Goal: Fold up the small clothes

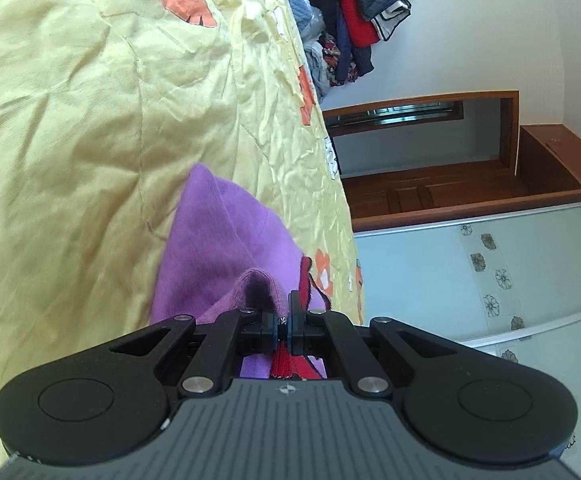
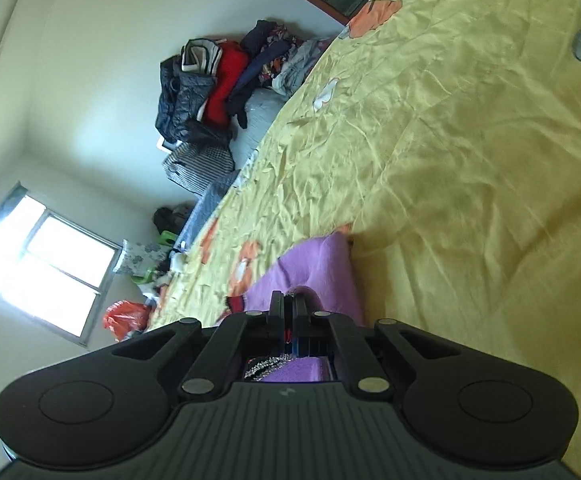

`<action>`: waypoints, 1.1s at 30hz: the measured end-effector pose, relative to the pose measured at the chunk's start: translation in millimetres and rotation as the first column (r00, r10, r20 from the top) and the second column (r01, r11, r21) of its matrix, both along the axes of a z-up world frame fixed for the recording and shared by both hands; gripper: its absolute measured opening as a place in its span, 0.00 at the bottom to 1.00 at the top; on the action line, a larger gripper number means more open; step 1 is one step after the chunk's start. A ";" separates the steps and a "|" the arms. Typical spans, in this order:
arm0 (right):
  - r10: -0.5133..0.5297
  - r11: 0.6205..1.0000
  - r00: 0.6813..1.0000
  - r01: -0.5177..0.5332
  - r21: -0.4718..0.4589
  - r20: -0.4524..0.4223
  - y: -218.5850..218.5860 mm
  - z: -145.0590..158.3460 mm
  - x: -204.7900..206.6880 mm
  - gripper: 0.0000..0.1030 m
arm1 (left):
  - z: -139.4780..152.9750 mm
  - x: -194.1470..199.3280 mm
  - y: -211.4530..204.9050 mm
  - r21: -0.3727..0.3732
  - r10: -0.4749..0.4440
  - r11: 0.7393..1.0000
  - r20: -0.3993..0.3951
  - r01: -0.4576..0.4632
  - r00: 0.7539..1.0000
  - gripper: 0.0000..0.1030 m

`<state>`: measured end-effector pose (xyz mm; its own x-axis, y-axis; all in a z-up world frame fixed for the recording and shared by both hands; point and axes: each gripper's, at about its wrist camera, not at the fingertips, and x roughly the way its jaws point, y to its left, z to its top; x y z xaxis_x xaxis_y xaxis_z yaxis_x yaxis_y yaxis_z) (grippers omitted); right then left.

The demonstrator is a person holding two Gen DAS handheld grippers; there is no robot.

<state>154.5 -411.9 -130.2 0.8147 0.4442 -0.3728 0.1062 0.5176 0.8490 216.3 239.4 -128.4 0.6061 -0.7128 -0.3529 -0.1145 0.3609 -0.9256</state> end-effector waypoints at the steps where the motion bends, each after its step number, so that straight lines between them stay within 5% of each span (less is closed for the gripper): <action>1: 0.002 1.000 1.000 -0.002 -0.006 -0.010 -0.2 -1.0 4.7 0.03 | -1.3 5.0 -0.7 0.005 -0.004 1.000 -0.006 0.004 1.000 0.04; 11: 0.033 0.994 0.995 -0.042 -0.098 -0.097 14.6 -3.3 37.6 0.10 | -10.0 43.2 2.2 0.061 0.010 0.998 -0.049 -0.007 0.999 0.05; 14: -0.001 0.989 0.996 -0.013 -0.151 -0.091 11.7 12.5 30.6 0.26 | 7.4 45.6 2.0 0.149 0.008 0.989 -0.019 -0.005 1.000 0.05; 16: -0.023 0.964 0.999 0.012 -0.266 -0.039 14.1 35.8 18.7 0.70 | 31.2 36.4 4.2 0.197 0.007 0.980 0.046 -0.016 0.999 0.12; 17: -0.022 0.947 1.000 0.026 -0.319 0.013 17.4 48.8 8.6 0.79 | 45.5 27.2 4.9 0.230 0.009 0.973 0.097 -0.031 0.995 0.17; 19: 0.081 0.932 0.989 -0.031 -0.360 0.125 27.2 66.6 -6.9 0.83 | 68.4 6.4 -2.9 0.296 -0.030 0.955 0.151 -0.016 0.988 0.30; 22: 0.228 0.846 0.970 -0.156 -0.509 0.083 66.8 72.6 -4.2 0.82 | 87.4 -19.3 -36.1 0.400 -0.136 0.916 0.231 0.034 0.963 0.41; 26: 0.363 0.646 0.929 -0.303 -0.701 -0.067 133.6 50.7 25.0 0.82 | 62.5 -8.8 -98.0 0.521 -0.263 0.840 0.148 0.151 0.953 0.42; 28: 0.365 0.551 0.921 -0.333 -0.765 -0.138 153.8 37.0 36.8 0.81 | 44.1 3.8 -115.9 0.610 -0.256 0.779 0.105 0.141 0.961 0.39; 30: 0.293 0.434 0.945 -0.268 -0.860 -0.147 156.9 31.6 38.5 0.84 | 35.5 11.0 -113.7 0.639 -0.234 0.763 0.133 0.097 0.963 0.35; 31: 0.252 0.443 0.957 -0.247 -0.862 -0.145 145.6 30.2 41.3 0.96 | 34.6 12.4 -108.7 0.661 -0.215 0.747 0.140 0.071 0.966 0.25; 33: 0.212 0.560 0.959 -0.276 -0.781 -0.187 110.8 25.2 50.4 1.00 | 31.0 14.3 -99.0 0.680 -0.173 0.731 0.122 0.044 0.977 0.12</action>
